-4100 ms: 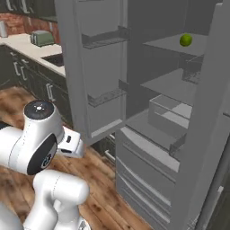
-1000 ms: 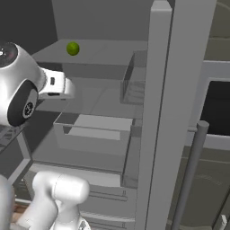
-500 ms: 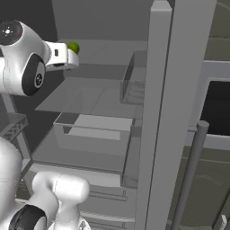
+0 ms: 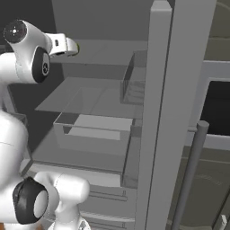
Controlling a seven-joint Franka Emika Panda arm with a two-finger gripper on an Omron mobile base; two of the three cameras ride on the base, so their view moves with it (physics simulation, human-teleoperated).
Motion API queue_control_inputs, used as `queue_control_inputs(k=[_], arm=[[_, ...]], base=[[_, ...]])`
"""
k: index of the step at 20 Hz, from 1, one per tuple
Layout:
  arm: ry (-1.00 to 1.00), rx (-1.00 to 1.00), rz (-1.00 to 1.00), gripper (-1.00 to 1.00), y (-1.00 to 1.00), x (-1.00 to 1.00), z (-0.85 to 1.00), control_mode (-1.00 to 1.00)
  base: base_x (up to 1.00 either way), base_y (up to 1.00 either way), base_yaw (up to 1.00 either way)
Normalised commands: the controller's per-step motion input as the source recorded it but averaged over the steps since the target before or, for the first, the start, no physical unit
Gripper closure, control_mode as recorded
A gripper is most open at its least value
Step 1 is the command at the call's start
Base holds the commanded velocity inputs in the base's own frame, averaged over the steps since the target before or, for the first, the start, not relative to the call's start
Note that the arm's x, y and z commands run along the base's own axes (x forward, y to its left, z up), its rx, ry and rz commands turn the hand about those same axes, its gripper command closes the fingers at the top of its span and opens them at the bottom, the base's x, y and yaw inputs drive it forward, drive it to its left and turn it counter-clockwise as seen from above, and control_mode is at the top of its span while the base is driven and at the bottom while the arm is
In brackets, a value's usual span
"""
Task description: Gather the lime and corn from the fridge and place them on a tray on the dining counter. Then gather the steaks from the fridge and place them on the other tray.
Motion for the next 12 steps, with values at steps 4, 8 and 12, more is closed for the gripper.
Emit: queue_control_inputs(k=[4, 8, 12], arm=[[0.06, 0.01, 0.00, -1.00, 0.09, 0.71, 0.00, -1.00], [0.05, 0.03, 0.00, -1.00, -0.02, 0.55, 0.00, -1.00], [0.06, 0.00, 0.00, -1.00, 0.00, 0.57, 0.01, -1.00]], base=[[0.00, 0.00, 0.00], [0.00, 0.00, 0.00], [0.00, 0.00, 0.00]])
